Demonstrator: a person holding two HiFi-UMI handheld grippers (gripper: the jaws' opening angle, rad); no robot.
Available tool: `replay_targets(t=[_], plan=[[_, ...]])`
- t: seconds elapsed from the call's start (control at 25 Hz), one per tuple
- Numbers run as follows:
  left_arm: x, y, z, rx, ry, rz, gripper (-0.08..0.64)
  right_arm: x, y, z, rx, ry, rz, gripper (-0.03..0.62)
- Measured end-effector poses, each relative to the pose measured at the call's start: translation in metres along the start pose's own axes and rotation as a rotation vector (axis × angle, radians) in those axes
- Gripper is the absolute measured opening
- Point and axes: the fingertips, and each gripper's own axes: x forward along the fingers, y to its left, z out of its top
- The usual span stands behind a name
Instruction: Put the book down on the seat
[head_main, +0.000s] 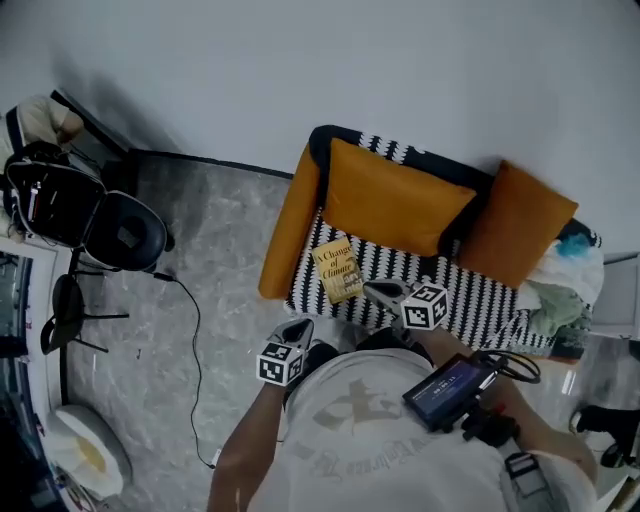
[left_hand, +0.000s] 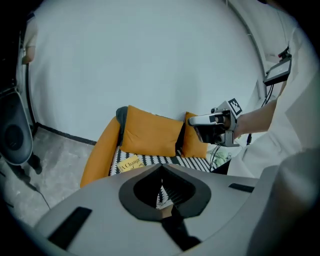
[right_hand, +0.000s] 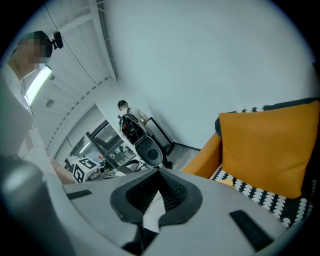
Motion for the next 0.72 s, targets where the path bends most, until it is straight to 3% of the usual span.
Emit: replay_targets(t=[0.32,0.72], plan=[[-0.048,-0.014,0.018,-0.023,-0.148,-0.044,0.012,-0.016,0.065,-0.008,-0.084,-0.106,-0.016,0.015],[-0.065,-0.021,0.016,0.005,-0.177,-0.074,0.012,-0.034,0.077,-0.024,-0.096,-0.149,-0.095,0.015]])
